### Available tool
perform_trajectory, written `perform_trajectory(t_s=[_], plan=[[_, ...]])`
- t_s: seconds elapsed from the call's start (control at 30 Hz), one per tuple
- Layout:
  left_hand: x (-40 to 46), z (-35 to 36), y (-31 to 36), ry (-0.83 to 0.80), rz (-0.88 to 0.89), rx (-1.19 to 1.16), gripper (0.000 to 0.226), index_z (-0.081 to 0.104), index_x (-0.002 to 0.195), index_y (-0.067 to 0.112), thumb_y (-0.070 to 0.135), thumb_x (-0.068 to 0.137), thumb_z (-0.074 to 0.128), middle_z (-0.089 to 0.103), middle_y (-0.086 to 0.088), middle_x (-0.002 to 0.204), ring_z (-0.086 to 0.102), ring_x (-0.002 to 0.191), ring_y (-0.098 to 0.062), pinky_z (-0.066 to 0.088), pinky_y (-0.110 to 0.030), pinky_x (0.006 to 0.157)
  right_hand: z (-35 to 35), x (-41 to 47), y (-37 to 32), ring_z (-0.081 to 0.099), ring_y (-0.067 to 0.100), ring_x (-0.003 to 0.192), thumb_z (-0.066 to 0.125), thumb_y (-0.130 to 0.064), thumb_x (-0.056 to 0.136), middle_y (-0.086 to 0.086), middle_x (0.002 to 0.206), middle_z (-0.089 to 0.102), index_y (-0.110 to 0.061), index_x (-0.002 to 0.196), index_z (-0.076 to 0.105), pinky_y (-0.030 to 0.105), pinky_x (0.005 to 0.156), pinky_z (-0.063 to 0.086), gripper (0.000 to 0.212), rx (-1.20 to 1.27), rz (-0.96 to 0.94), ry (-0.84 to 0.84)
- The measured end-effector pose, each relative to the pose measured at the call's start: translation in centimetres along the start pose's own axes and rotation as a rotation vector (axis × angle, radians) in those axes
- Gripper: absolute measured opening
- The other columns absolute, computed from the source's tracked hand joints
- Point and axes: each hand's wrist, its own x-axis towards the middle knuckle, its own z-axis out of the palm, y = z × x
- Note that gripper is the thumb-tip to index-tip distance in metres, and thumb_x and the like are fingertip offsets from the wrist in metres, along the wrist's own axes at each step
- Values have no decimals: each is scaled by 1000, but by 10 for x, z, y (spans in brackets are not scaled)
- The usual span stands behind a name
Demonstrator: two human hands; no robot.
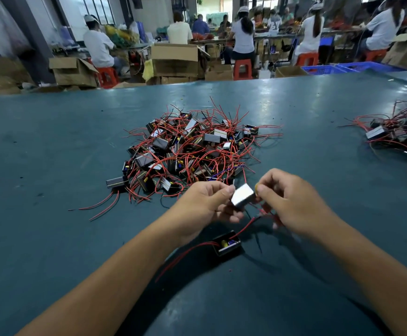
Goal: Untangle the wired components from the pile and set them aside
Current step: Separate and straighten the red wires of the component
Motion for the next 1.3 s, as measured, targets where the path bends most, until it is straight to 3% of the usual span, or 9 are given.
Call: perform_trajectory(t_s=[0.1,0.2,0.4,0.6,0.77,0.9,1.0,1.1,1.3], plan=[[3,-6,-7,120,143,757,24,66,88,12,27,102,55,70,-2,72,67,63,-11,56,-28,65,-2,2,9,70,10,63,64,-24,94,-6,72,72,-23,77,61,41,67,59,17,-183,89,-106],[2,-7,-9,115,221,1025,19,66,87,24,35,100,58,65,8,75,57,68,-2,42,-17,59,-4,3,10,61,-2,65,71,-30,88,-21,70,67,-29,72,64,22,63,45,18,-326,38,-77],[2,-9,-10,133,300,1000,14,68,96,21,32,99,61,63,13,83,56,78,0,39,-14,64,-7,3,8,54,-1,54,77,-28,84,-13,63,66,-28,69,68,11,54,40,17,-216,-8,21],[-2,0,5,88,473,620,16,71,90,15,30,91,72,62,19,68,51,60,4,37,-8,59,-2,0,-10,48,0,48,81,-29,82,-13,57,62,-25,71,71,8,50,34,15,-23,-200,39],[-8,0,11,7,469,600,16,69,88,7,21,95,67,63,10,74,53,65,2,41,-14,64,-8,-1,-19,59,7,59,76,-33,78,2,65,69,-15,76,72,15,58,47,19,207,-110,-142],[-9,1,14,112,422,527,17,62,79,14,14,96,64,52,15,59,42,54,-2,36,-15,53,-15,-1,-22,51,11,59,74,-34,75,3,65,61,-17,74,69,19,53,38,18,452,7,-193],[-9,12,11,263,434,643,21,56,72,13,14,91,65,48,14,54,39,49,-4,31,-13,49,-3,-4,-26,49,12,65,72,-23,84,5,72,55,-15,78,67,20,56,41,12,686,71,-320],[-9,11,12,376,550,787,13,54,81,10,10,87,65,52,7,70,45,60,-12,37,-25,54,5,-3,-31,53,12,70,63,-20,87,6,79,57,-12,81,62,20,57,49,10,796,118,-331],[-10,11,16,384,897,1161,8,60,85,5,4,83,52,54,-7,89,49,72,-23,45,-39,54,9,-1,-30,55,11,71,64,-21,83,7,84,61,-12,81,64,19,55,47,9,765,211,-305]])
